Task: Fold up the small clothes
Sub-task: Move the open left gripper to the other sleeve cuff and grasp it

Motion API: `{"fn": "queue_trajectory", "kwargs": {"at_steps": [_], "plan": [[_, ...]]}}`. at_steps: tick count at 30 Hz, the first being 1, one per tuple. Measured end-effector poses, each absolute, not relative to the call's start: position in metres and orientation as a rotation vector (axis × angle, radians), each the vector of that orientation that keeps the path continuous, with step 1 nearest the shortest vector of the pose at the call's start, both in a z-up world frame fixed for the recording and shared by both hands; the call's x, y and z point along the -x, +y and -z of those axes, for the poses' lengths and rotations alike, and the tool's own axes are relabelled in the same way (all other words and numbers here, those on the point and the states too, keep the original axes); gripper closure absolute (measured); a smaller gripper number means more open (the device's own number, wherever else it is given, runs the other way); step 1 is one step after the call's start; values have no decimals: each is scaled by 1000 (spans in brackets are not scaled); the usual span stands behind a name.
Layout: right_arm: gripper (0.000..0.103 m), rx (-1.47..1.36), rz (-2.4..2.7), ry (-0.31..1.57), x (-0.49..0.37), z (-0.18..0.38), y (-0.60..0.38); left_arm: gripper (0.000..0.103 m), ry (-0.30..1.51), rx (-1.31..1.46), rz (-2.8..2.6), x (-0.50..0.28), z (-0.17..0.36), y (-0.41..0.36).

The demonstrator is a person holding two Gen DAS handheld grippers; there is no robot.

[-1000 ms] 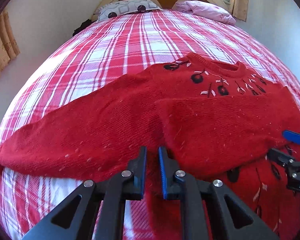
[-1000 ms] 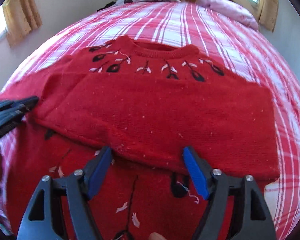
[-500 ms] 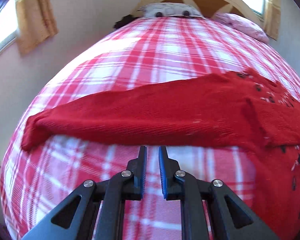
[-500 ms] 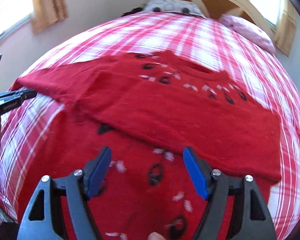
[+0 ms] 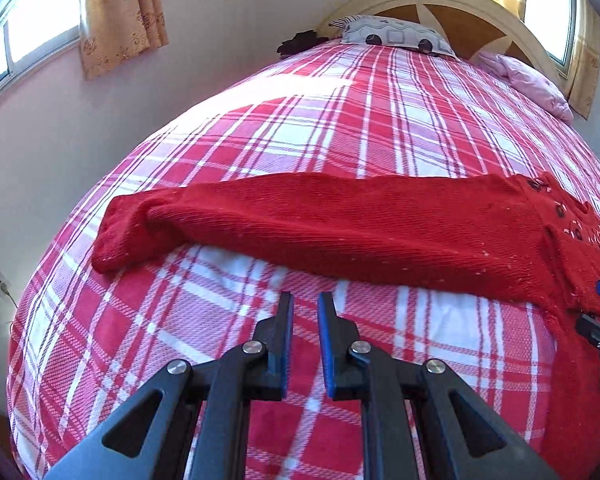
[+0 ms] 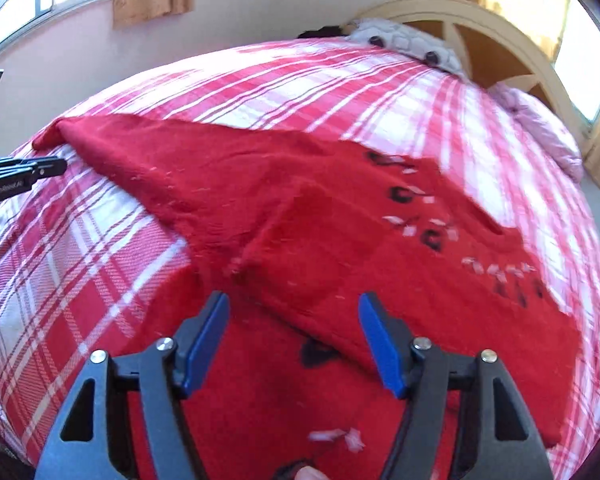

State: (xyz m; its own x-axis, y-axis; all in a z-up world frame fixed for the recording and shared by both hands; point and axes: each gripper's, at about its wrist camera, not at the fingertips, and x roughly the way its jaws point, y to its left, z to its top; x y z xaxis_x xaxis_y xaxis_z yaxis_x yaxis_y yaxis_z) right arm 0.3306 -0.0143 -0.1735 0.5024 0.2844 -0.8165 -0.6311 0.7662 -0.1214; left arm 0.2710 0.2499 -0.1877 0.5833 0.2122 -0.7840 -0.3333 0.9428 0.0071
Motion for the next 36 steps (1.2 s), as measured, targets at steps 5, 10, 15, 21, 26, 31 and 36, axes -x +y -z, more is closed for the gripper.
{"fn": "queue_trajectory", "kwargs": {"at_steps": [5,10,15,21,26,31,36], "plan": [[61,489,-518,861,-335,185,0,90,899,194,-320,-263,192,267],[88,440,-528,873,-339,183,3,90,901,211,-325,-258,194,278],[91,422,-553,848,-333,173,9,90,886,229,-352,-255,191,291],[88,450,-557,883,-336,190,14,90,894,250,-393,-256,192,305],[15,434,-581,870,-324,178,2,90,892,402,-476,-244,194,348],[15,353,-591,849,-313,163,-26,90,848,525,-494,-232,197,386],[15,345,-611,833,-300,157,-31,71,795,579,-438,-238,191,400]]}}
